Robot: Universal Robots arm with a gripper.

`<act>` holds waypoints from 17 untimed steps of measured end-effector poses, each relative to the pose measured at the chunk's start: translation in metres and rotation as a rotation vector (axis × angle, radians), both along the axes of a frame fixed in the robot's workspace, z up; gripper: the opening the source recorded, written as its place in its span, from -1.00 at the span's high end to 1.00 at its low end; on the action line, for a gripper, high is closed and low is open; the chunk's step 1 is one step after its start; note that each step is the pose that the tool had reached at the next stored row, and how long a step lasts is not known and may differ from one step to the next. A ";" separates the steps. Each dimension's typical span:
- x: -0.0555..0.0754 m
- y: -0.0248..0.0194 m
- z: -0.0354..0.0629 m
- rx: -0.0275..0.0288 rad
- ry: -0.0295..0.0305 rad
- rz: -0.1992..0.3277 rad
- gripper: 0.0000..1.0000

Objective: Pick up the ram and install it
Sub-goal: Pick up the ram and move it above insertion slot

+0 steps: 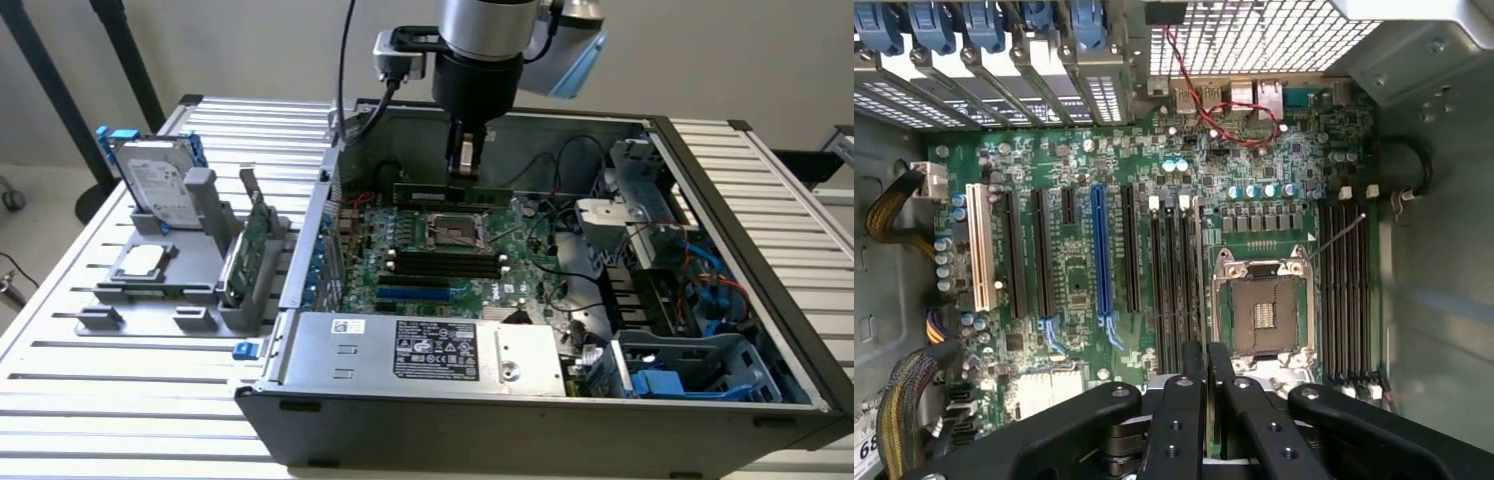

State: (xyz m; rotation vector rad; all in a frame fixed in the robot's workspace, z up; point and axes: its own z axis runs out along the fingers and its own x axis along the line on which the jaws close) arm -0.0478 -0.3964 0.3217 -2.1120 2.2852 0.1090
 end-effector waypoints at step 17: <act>0.003 0.0064 -0.0231 -0.0544 0.0001 0.000 0.73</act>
